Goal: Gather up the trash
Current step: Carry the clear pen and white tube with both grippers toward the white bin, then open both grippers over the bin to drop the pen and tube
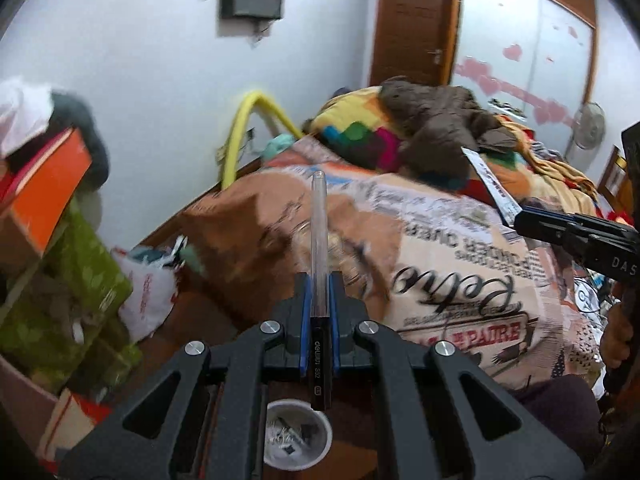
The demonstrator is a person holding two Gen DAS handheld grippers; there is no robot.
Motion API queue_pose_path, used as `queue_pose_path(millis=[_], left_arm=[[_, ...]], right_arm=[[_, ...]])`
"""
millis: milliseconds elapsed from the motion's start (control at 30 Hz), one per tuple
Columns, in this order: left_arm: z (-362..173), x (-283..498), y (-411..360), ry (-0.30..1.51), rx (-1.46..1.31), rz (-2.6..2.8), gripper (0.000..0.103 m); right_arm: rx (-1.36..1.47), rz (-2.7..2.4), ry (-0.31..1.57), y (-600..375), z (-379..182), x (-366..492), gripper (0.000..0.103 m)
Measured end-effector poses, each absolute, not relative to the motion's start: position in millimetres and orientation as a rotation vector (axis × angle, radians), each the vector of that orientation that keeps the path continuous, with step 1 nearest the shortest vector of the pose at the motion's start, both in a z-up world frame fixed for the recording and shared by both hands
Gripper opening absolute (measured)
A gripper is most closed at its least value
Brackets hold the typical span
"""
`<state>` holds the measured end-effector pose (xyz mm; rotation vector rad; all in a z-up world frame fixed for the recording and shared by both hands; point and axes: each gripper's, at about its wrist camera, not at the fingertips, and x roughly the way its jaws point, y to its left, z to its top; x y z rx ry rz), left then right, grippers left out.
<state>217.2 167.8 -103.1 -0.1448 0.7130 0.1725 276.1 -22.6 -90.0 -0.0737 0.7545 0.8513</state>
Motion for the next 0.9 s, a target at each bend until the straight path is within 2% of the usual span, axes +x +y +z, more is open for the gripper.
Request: queue_pose_path(millis=[500, 900], left_arm=[[-217, 174, 239, 0.882, -0.364, 0.304, 0.008], [-287, 155, 252, 0.994, -0.466, 0.351, 0.008]], right_arm=[[-0.175, 0.962, 0.949, 73, -167, 245, 0.016], [-0.245, 1.017, 1.164, 121, -252, 215, 0.016]])
